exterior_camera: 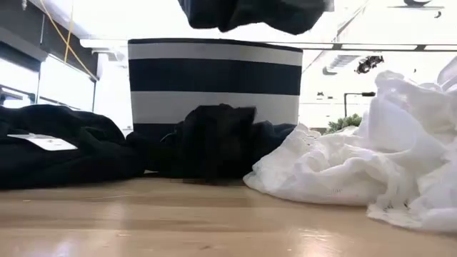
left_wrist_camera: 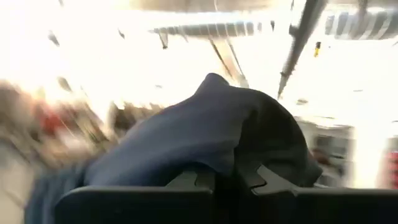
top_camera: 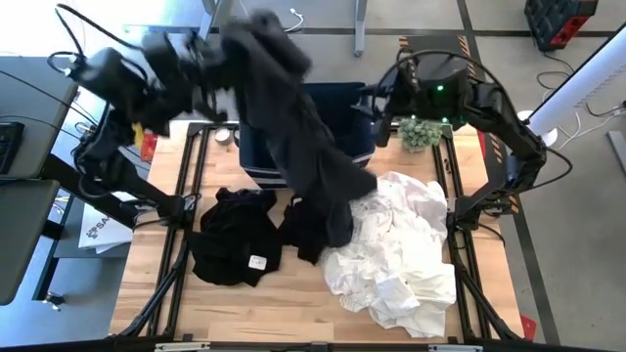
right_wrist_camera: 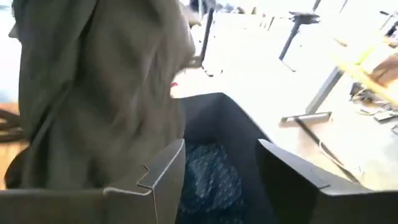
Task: Sort clothes
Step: Put the grey shorts into the blue bin
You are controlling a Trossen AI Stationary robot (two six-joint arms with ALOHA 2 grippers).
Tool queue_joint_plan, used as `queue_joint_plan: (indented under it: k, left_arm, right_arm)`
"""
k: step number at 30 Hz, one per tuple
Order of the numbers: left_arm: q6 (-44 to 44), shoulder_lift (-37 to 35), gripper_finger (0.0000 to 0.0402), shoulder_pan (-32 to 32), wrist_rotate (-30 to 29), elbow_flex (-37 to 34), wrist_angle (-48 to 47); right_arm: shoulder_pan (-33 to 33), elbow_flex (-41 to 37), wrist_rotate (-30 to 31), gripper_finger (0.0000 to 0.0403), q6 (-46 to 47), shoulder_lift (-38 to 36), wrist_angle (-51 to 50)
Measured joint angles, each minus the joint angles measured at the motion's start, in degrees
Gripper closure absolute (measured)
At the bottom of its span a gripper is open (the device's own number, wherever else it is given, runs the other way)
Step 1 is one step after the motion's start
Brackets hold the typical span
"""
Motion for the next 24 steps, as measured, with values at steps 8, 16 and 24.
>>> queue_joint_plan:
  k: [8, 16, 24]
  left_arm:
    - [7.0, 9.1, 0.0401, 17.0, 10.3, 8.8, 0.5]
    - [-3.2, 15.4, 0.0400, 26.3, 17.5, 8.7, -13.4]
    - [-14.8, 20.9, 0.0396, 25.2, 15.3, 8.2, -45.2]
  right_arm:
    - [-2.4, 0.0, 0.1, 0.0210, 2.3, -1.4, -0.6]
    - [-2.3, 0.0, -0.1, 0.0210, 6.1, -2.2, -6.9]
    - [-2.3, 0.0, -0.1, 0.0210, 8.1, -3.1, -12.0]
